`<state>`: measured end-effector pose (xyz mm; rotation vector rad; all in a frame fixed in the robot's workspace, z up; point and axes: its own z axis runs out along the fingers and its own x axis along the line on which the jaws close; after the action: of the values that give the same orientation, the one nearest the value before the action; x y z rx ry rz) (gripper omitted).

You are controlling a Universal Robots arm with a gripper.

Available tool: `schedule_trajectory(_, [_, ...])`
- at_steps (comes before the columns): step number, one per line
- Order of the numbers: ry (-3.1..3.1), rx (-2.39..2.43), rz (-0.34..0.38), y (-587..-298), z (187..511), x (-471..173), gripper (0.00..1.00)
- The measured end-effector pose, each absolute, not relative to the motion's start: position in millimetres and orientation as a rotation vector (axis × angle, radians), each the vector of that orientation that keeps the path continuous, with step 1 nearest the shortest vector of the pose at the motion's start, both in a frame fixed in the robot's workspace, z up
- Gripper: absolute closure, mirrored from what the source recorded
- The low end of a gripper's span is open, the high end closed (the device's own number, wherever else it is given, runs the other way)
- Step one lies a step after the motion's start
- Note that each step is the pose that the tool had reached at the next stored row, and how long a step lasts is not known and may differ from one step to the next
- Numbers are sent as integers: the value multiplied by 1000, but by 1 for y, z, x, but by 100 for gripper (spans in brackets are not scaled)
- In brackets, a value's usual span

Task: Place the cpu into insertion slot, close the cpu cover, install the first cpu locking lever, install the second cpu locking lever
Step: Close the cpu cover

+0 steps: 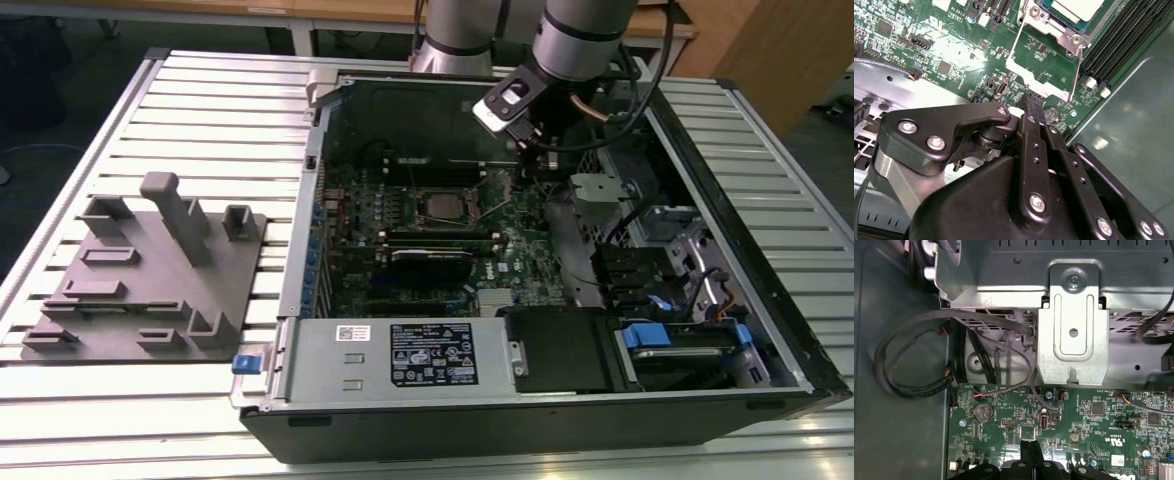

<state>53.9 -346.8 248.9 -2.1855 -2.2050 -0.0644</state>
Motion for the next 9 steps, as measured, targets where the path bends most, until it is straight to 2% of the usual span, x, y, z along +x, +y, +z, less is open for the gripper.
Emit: schedule_trajectory(9, [-2204,-2183,-68,-347,246,53,89])
